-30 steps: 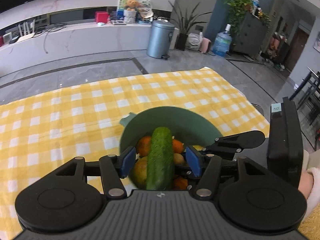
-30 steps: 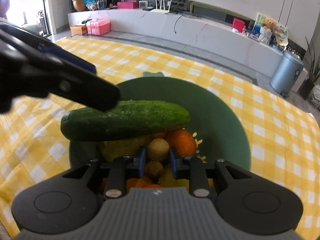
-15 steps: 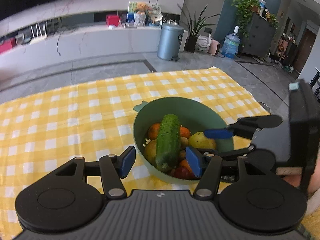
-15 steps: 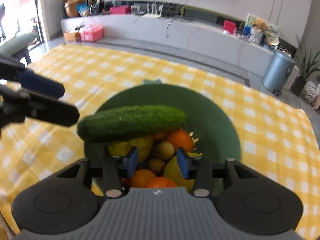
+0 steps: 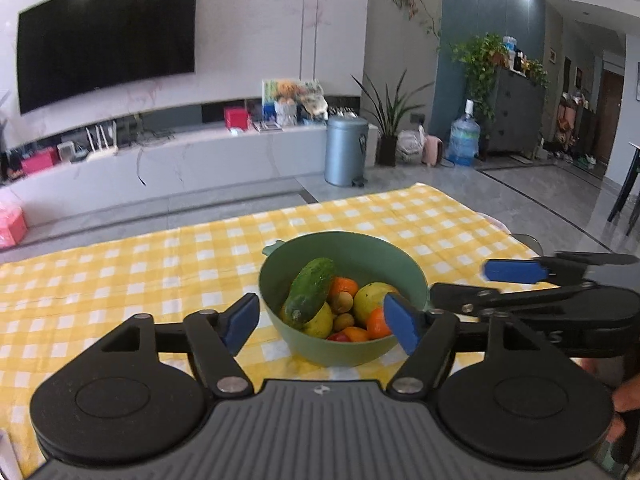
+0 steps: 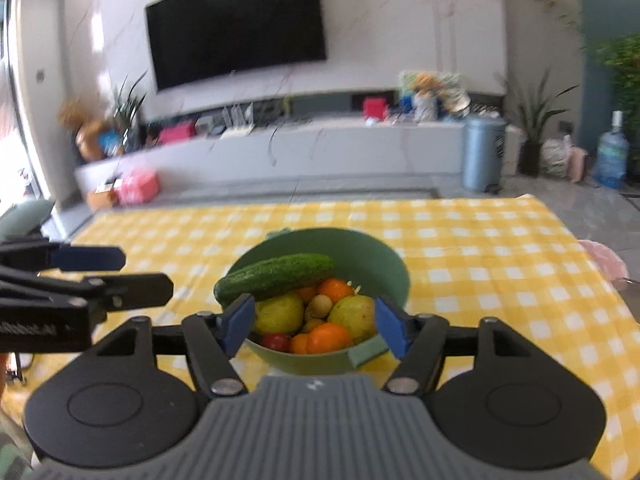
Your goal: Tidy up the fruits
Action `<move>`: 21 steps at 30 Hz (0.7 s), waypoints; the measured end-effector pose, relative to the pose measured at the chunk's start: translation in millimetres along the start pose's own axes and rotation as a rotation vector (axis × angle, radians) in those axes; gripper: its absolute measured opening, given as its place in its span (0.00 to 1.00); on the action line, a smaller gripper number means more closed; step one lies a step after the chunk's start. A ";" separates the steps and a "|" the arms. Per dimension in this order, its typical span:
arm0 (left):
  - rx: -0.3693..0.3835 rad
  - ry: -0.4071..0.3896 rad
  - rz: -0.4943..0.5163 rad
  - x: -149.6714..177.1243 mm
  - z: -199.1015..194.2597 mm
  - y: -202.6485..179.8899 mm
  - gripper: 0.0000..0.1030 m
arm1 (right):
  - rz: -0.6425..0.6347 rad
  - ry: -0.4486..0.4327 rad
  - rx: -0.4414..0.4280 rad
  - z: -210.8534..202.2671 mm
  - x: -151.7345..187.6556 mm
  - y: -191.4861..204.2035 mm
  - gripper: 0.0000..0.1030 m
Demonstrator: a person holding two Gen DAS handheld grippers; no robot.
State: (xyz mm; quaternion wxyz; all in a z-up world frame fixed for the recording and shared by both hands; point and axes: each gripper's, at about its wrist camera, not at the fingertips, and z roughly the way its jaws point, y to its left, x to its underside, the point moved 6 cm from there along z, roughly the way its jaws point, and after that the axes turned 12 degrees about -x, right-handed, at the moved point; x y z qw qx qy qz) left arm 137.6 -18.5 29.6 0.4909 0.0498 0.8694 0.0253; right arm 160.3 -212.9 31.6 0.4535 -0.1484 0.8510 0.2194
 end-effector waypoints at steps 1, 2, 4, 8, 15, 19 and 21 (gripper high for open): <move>-0.012 -0.012 0.003 4.4 -3.0 -1.4 0.83 | 0.008 -0.025 0.015 -8.2 3.9 2.3 0.67; -0.022 -0.022 0.003 7.8 -5.0 -2.4 0.84 | 0.017 -0.045 0.028 -14.6 7.1 4.5 0.68; -0.045 -0.042 -0.002 14.7 -8.4 -3.2 0.86 | 0.047 -0.075 0.041 -26.1 15.8 8.1 0.68; -0.107 -0.087 0.018 27.0 -11.7 -1.5 0.89 | 0.090 -0.139 0.074 -42.5 32.6 13.4 0.73; -0.177 -0.072 -0.012 51.8 -0.1 -0.1 0.90 | 0.044 -0.147 0.105 -33.4 59.8 26.6 0.83; -0.190 -0.020 -0.024 65.8 13.6 6.7 0.90 | 0.060 -0.120 0.114 -15.8 74.3 23.6 0.83; -0.204 0.009 -0.019 72.4 22.2 8.7 0.90 | 0.064 -0.116 0.114 -11.8 76.1 23.1 0.84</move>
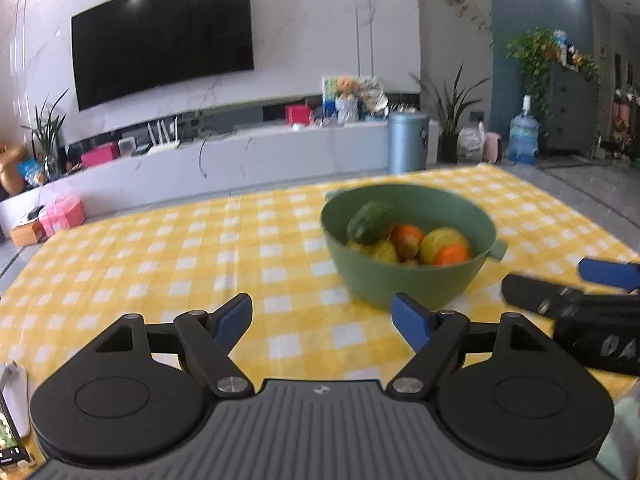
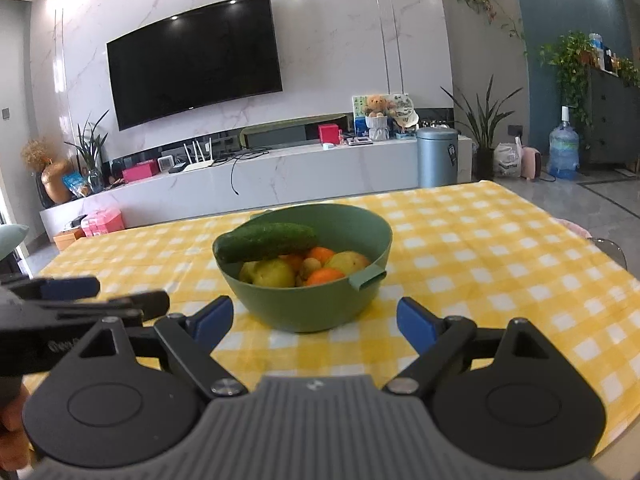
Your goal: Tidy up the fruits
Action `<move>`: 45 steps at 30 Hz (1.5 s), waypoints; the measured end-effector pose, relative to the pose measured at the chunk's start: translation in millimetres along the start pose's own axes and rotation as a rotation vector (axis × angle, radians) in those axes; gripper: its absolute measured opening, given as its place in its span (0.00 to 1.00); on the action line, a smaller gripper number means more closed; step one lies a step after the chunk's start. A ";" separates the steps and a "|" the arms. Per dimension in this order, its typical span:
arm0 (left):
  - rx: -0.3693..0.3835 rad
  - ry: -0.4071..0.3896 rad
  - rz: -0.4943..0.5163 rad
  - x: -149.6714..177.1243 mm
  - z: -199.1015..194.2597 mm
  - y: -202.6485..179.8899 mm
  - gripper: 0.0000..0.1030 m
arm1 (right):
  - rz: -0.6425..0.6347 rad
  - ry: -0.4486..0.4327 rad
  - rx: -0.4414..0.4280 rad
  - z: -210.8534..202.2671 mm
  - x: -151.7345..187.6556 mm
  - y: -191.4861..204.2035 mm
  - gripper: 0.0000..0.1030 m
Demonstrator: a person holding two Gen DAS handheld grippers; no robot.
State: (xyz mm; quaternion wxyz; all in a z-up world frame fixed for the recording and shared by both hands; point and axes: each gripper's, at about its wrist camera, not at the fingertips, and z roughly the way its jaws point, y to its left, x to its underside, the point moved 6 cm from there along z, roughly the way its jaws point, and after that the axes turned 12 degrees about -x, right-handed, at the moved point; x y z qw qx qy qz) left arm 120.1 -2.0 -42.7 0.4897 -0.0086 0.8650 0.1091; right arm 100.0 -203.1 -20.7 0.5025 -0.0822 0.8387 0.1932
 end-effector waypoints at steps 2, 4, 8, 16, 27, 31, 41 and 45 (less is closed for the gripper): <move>-0.011 0.031 0.012 7.5 5.1 -0.1 0.90 | 0.008 0.000 0.007 4.4 1.7 -1.9 0.87; -0.014 0.053 0.021 13.3 9.5 0.1 0.90 | 0.023 0.012 0.016 8.9 4.1 -5.4 0.87; -0.011 0.083 0.029 19.5 13.7 1.8 0.90 | 0.052 0.030 0.032 15.8 7.8 -11.0 0.87; -0.007 0.095 0.029 20.8 12.0 4.9 0.90 | 0.064 0.063 0.045 21.3 11.9 -13.2 0.88; -0.002 0.094 0.019 19.1 10.4 8.4 0.90 | 0.033 0.068 0.057 22.9 12.4 -8.8 0.91; 0.000 0.094 0.010 17.2 9.2 10.3 0.90 | 0.028 0.065 0.059 22.1 12.4 -8.2 0.91; 0.002 0.092 0.010 16.2 8.2 10.3 0.90 | 0.023 0.060 0.058 20.8 12.7 -8.4 0.91; 0.002 0.091 0.010 16.1 7.9 10.1 0.90 | 0.020 0.058 0.054 20.1 12.9 -7.9 0.91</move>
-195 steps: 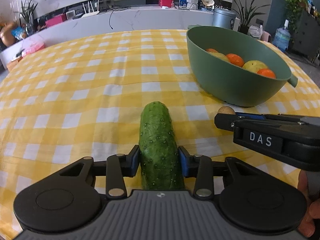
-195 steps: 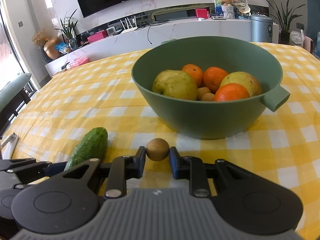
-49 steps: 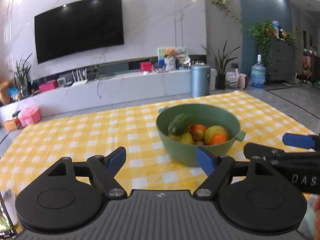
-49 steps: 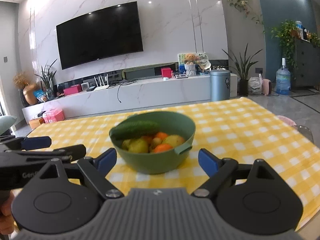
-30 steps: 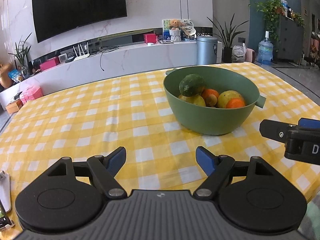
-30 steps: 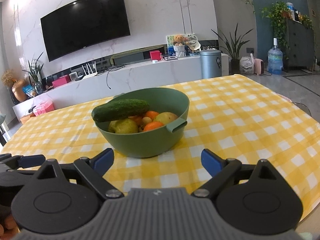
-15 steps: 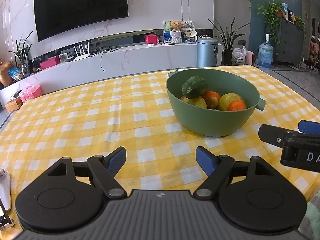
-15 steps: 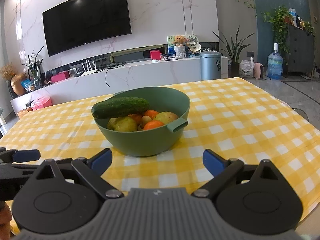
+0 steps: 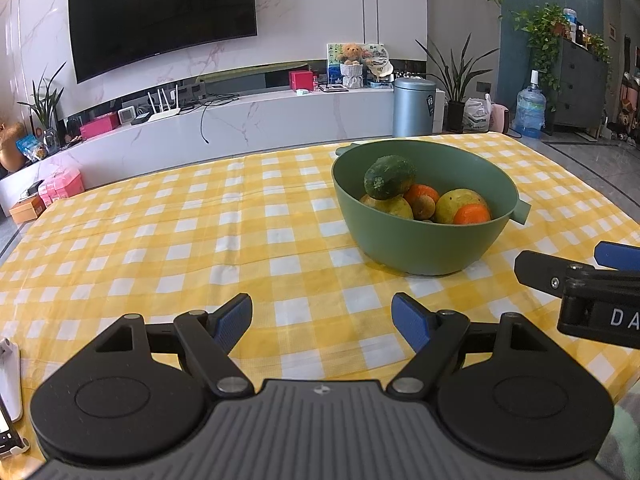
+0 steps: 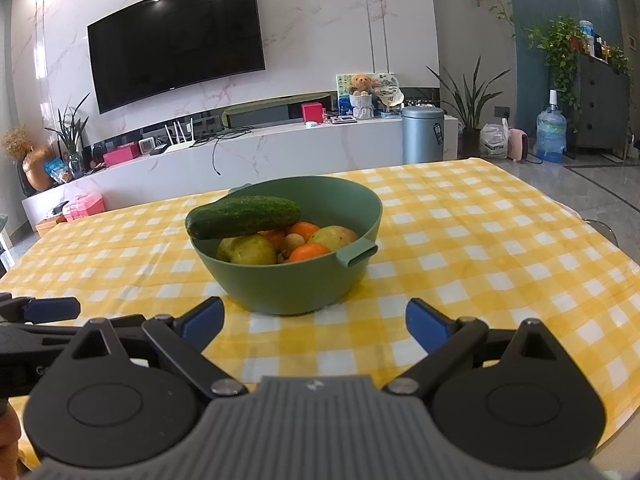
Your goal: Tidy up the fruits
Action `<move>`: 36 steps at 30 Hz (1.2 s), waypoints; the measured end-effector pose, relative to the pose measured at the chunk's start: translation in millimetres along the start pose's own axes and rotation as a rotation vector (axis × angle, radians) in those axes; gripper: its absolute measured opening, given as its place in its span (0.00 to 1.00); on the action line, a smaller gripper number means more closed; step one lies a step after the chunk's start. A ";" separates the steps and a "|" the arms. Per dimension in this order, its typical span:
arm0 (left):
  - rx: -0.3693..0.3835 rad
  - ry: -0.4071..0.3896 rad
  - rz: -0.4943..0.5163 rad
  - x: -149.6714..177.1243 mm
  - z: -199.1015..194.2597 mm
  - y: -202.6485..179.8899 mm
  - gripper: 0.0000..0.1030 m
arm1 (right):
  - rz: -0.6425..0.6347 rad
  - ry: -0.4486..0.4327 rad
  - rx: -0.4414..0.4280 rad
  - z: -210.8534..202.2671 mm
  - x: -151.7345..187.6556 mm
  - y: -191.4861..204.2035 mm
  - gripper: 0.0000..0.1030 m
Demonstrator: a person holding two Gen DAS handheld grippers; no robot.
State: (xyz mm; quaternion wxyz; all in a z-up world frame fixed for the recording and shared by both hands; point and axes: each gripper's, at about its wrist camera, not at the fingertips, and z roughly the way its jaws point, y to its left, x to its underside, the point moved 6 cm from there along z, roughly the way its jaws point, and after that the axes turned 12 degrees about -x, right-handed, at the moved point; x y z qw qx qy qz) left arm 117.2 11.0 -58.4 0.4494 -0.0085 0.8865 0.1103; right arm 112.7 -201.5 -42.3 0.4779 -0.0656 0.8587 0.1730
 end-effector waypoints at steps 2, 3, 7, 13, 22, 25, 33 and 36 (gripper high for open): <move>0.000 0.001 0.000 0.1 0.2 0.1 0.90 | -0.001 0.000 0.000 -0.1 0.0 -0.3 0.91; 0.000 0.001 0.000 0.1 0.1 0.1 0.90 | -0.001 0.000 0.001 -0.3 0.0 -0.5 0.91; 0.000 0.000 0.001 -0.1 -0.2 0.1 0.90 | -0.002 0.000 0.001 -0.3 -0.1 -0.4 0.91; 0.000 0.000 0.001 0.0 -0.1 0.1 0.90 | -0.002 -0.001 0.000 -0.1 -0.3 0.1 0.91; 0.000 -0.001 0.001 0.2 0.1 -0.1 0.90 | -0.004 -0.002 0.000 0.2 -1.3 0.3 0.91; 0.001 0.000 0.000 0.3 0.2 -0.1 0.90 | -0.005 -0.002 0.000 0.0 -1.1 0.5 0.91; 0.003 0.006 -0.004 -1.5 -2.3 -0.6 0.90 | -0.008 -0.002 0.000 -0.4 -2.0 0.2 0.91; 0.001 0.007 -0.005 -1.2 -1.7 -0.2 0.90 | -0.009 -0.003 -0.001 -0.3 -2.3 0.1 0.91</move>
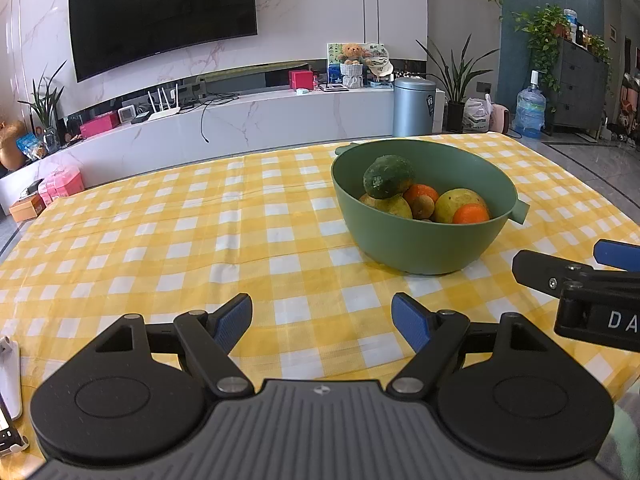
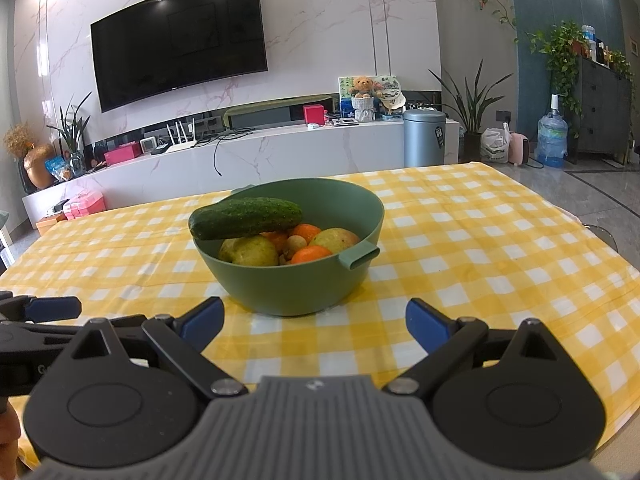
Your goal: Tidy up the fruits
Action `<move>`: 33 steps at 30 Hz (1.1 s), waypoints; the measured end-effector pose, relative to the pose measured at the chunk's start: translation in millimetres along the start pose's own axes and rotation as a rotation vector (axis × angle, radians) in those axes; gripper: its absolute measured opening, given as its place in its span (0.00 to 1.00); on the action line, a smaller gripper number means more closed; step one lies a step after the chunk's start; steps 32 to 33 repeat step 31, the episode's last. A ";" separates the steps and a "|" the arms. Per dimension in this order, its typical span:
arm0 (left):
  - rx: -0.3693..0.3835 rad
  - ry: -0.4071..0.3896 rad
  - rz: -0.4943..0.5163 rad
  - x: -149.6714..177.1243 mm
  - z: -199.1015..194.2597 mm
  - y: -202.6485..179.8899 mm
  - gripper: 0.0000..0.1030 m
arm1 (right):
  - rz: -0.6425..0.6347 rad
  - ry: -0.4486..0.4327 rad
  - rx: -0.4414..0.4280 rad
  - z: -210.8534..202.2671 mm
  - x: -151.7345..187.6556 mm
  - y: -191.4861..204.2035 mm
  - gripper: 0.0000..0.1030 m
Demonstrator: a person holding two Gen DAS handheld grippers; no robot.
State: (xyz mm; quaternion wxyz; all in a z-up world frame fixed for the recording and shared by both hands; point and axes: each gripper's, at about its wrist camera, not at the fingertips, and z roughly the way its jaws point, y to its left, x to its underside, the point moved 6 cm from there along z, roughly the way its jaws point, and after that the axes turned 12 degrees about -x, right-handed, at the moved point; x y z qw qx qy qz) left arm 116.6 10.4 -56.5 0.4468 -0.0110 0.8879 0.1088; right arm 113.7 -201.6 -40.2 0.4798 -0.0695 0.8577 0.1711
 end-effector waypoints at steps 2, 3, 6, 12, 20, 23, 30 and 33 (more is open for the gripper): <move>0.001 0.000 0.000 0.0 -0.2 0.1 0.90 | 0.000 0.001 0.000 0.1 -0.1 -0.3 0.91; 0.001 0.000 -0.001 -0.3 -0.3 0.0 0.90 | -0.001 0.001 0.000 0.2 0.0 -0.5 0.91; 0.000 -0.001 0.000 -0.5 -0.7 -0.3 0.90 | -0.001 0.001 0.000 0.3 0.2 0.1 0.91; 0.001 0.003 -0.001 -0.1 0.3 -0.1 0.90 | -0.005 0.004 0.001 1.1 0.3 -0.5 0.91; 0.005 0.006 -0.004 1.2 0.4 -0.1 0.90 | -0.005 0.005 0.001 1.3 0.3 -0.9 0.93; 0.007 0.006 -0.001 2.1 1.2 -1.2 0.90 | -0.006 0.005 0.001 1.4 0.3 -0.5 0.93; 0.012 -0.012 0.011 2.4 -0.8 -3.7 0.90 | -0.006 0.006 0.002 1.3 0.2 -1.1 0.94; 0.010 -0.014 0.012 2.4 -1.0 -3.5 0.90 | -0.007 0.006 0.002 1.3 0.2 -1.0 0.94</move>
